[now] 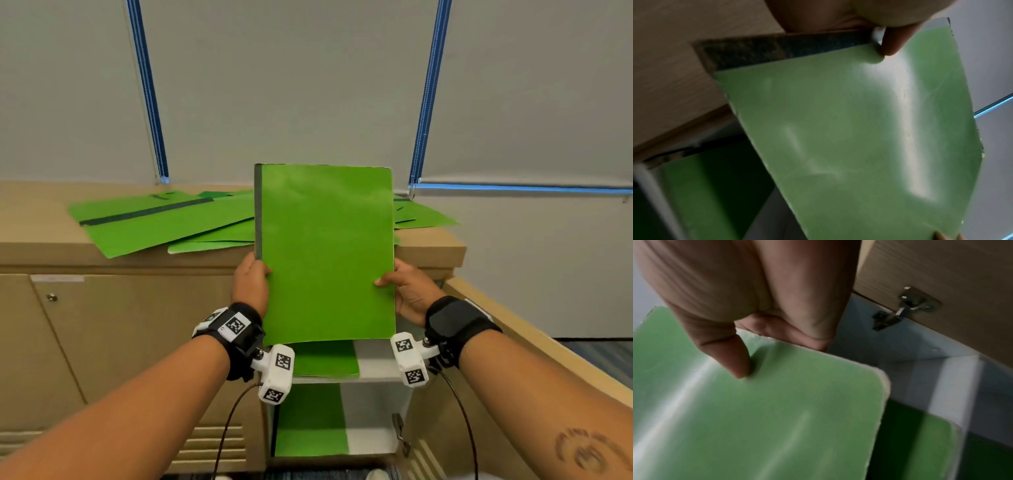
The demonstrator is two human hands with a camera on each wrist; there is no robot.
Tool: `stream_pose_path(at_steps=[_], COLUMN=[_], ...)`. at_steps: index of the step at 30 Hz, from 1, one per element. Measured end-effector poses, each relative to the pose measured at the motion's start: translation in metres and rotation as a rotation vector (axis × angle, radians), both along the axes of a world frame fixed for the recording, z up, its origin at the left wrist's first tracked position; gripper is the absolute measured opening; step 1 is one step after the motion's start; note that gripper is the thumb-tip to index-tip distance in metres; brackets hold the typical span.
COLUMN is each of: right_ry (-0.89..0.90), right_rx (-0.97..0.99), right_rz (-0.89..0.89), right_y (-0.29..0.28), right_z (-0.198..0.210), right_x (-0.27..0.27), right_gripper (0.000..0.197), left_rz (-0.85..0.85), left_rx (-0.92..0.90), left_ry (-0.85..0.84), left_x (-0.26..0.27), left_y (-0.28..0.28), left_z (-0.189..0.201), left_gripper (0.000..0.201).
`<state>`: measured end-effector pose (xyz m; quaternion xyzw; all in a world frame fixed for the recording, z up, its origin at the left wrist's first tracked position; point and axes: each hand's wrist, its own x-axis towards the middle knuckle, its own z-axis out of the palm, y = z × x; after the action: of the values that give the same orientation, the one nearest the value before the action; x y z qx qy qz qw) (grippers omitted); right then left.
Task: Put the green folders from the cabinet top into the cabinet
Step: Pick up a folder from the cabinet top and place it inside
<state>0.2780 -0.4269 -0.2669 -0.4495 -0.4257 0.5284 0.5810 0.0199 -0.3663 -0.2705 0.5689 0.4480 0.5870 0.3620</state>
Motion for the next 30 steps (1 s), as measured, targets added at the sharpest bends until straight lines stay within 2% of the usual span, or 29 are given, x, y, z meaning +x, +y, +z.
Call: stream_pose_path(at_steps=[2,4,11,17,19,23,27,30], right_ry=[0.009,0.018,0.016,-0.016,-0.032,-0.050,-0.075,-0.043], right_rx=[-0.051,-0.102,-0.254,-0.359,-0.382,-0.416,-0.434,-0.460], right_rz=[0.009,0.017,-0.039,-0.123,-0.116,-0.106,-0.130,-0.122], right_y=[-0.001,-0.002,-0.001,0.009,0.015,0.034,0.054,0.064], right_z=[-0.025,-0.051,-0.129,-0.173,-0.184,-0.197,-0.210,-0.225], right_x=[0.000,0.000,0.003,0.011,0.016,0.026,0.040,0.050], right_gripper=[0.046,0.045,0.042,0.035,0.033,0.028,0.025,0.026], left_rz=[0.001,0.011,0.013,0.014,0.021,0.015,-0.023,-0.029], left_rx=[-0.063,-0.110,-0.237,-0.314,-0.355,-0.378,-0.381,-0.357], left_ry=[-0.055,-0.083,-0.067,-0.021,0.007,0.100,0.347,0.416], left_x=[-0.001,-0.002,0.003,0.016,0.021,0.031,0.038,0.046], left_y=[-0.008,-0.012,-0.022,-0.009,-0.004,0.006,0.023,0.039], left_z=[-0.027,-0.054,-0.137,-0.191,-0.200,-0.196,-0.200,-0.215], left_gripper=[0.012,0.005,0.007,0.028,0.031,0.015,0.030,0.021])
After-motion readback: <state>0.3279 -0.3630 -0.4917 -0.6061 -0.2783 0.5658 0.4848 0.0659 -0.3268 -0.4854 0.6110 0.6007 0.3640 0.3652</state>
